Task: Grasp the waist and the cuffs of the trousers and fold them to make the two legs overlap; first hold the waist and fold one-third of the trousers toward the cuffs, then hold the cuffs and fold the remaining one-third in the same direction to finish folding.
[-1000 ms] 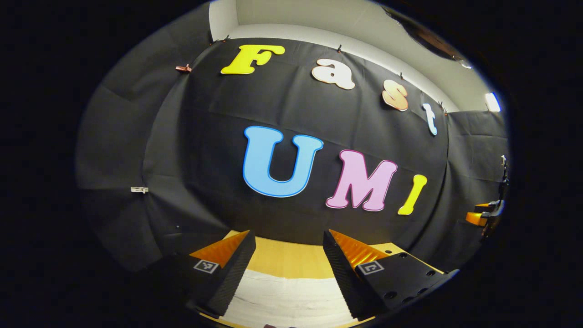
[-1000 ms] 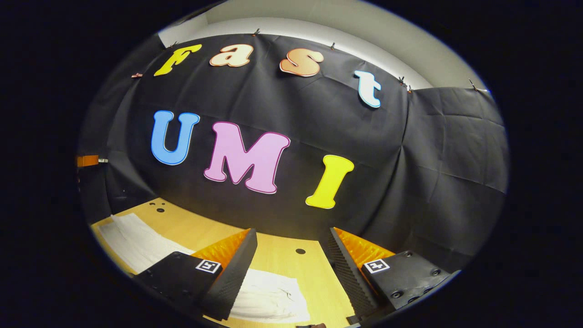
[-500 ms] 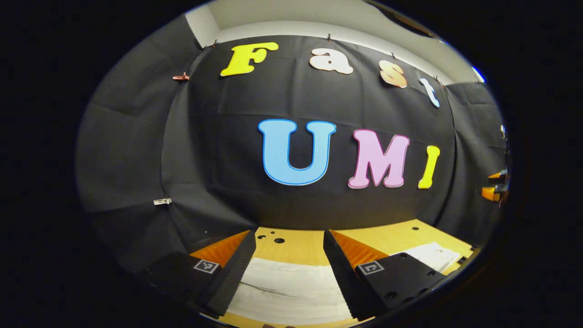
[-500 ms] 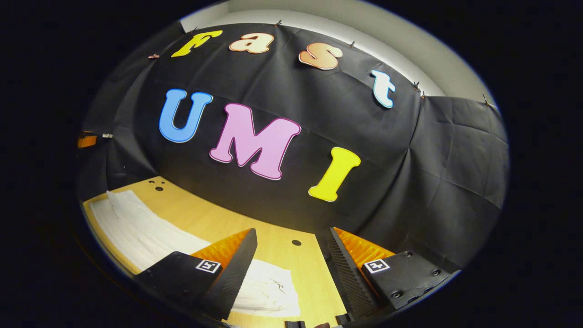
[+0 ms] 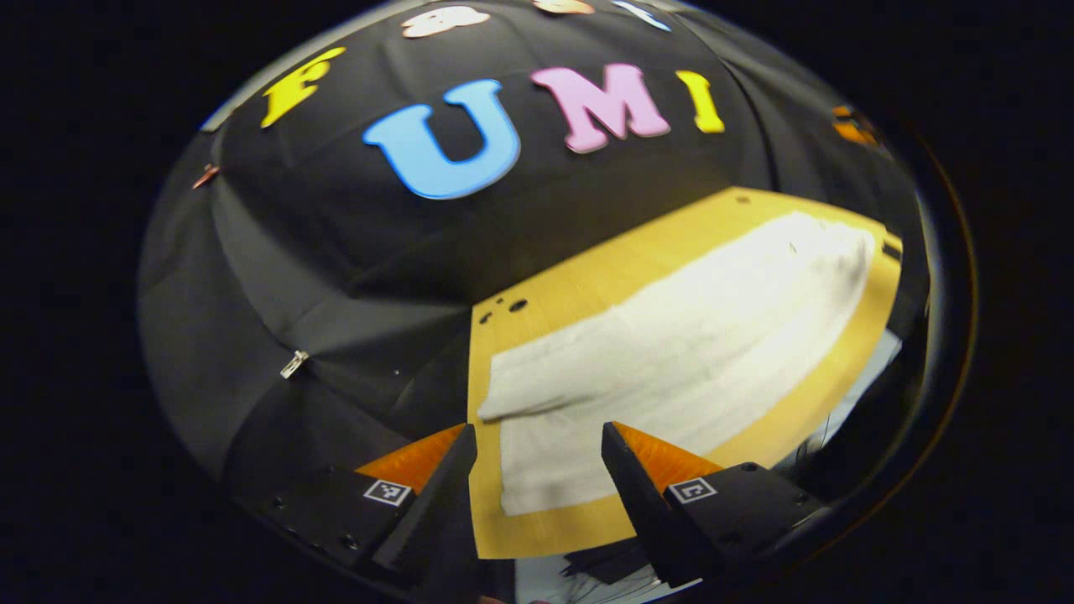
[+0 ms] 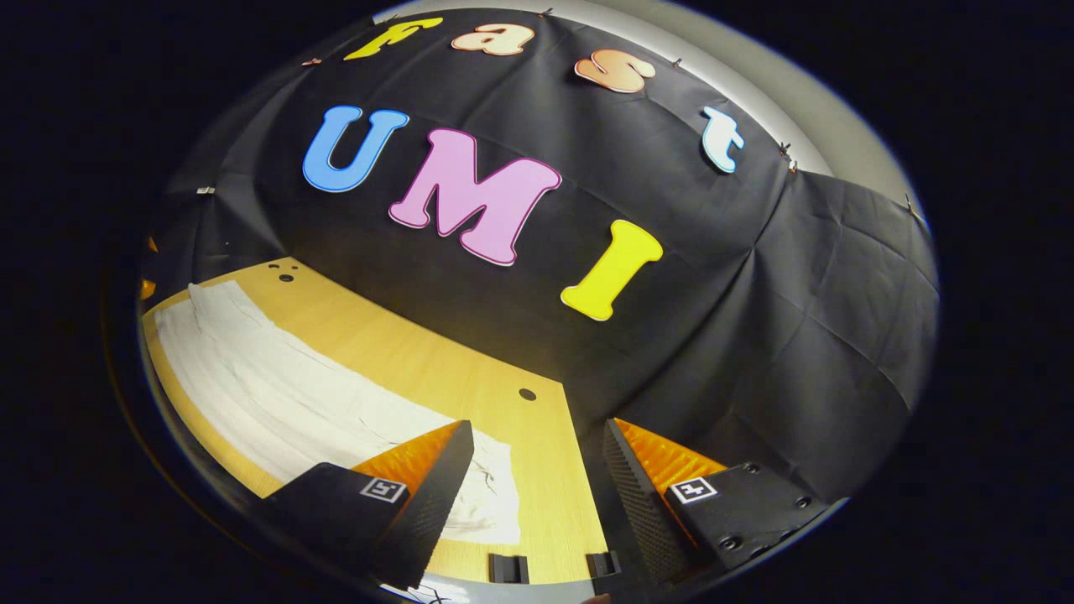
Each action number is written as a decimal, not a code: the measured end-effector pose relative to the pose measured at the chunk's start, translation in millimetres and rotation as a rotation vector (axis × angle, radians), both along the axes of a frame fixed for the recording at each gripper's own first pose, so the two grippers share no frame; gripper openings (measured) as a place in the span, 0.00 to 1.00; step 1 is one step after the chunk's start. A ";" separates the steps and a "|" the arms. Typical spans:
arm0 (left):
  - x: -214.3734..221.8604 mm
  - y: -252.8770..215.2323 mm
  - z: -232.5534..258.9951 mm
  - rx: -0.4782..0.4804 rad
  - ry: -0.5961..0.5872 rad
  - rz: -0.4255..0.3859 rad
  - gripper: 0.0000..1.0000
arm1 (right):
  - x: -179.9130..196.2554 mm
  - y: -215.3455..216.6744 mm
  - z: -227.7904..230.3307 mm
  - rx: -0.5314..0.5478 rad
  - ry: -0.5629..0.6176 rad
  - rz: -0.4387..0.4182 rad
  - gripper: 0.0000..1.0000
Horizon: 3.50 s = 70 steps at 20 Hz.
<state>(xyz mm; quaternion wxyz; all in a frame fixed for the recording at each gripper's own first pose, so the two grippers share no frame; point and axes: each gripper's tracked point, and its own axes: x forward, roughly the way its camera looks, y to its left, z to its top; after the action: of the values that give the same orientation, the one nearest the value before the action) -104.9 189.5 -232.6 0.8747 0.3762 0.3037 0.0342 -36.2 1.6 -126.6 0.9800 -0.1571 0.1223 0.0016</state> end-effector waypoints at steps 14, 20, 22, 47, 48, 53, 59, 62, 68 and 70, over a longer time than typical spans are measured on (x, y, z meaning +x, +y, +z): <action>-8.3 56.7 -119.8 0.465 0.558 -0.357 0.96 | -22.1 -17.3 -24.0 -0.016 0.062 -0.035 0.97; 33.1 65.3 -122.9 0.566 0.576 -0.427 0.90 | -28.5 -17.8 -33.3 -0.014 0.077 -0.043 0.97; 33.3 73.8 -130.5 0.534 0.631 -0.400 0.87 | -30.6 -17.6 -40.9 -0.010 0.088 -0.044 0.97; 40.9 81.7 -143.5 0.564 0.683 -0.348 0.05 | -10.1 -7.0 -309.2 -0.772 0.536 0.575 0.94; 40.7 80.3 -143.5 0.558 0.688 -0.347 0.06 | -4.6 -4.7 -313.7 -0.784 0.532 0.582 0.93; 42.7 82.8 -143.6 0.555 0.702 -0.344 0.06 | 27.9 4.1 -315.2 -0.826 0.467 0.578 0.78; 44.8 81.4 -143.6 0.531 0.697 -0.342 0.06 | 29.1 -0.5 -339.8 -0.810 0.567 0.569 0.03; 46.7 82.0 -143.5 0.527 0.681 -0.338 0.05 | 20.4 8.8 -332.6 -0.725 0.615 0.546 0.05; 47.3 78.8 -134.7 0.513 0.638 -0.289 0.05 | 19.9 14.2 -304.9 -0.618 0.591 0.493 0.05; 48.9 74.6 -123.5 0.466 0.608 -0.248 0.05 | 25.3 19.0 -288.6 -0.541 0.567 0.445 0.05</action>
<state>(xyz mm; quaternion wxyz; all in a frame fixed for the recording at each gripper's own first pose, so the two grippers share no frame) -56.0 264.2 -356.2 0.6337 0.5914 0.4849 -0.1163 -10.9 20.6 -415.2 0.8072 -0.4234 0.3451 0.2235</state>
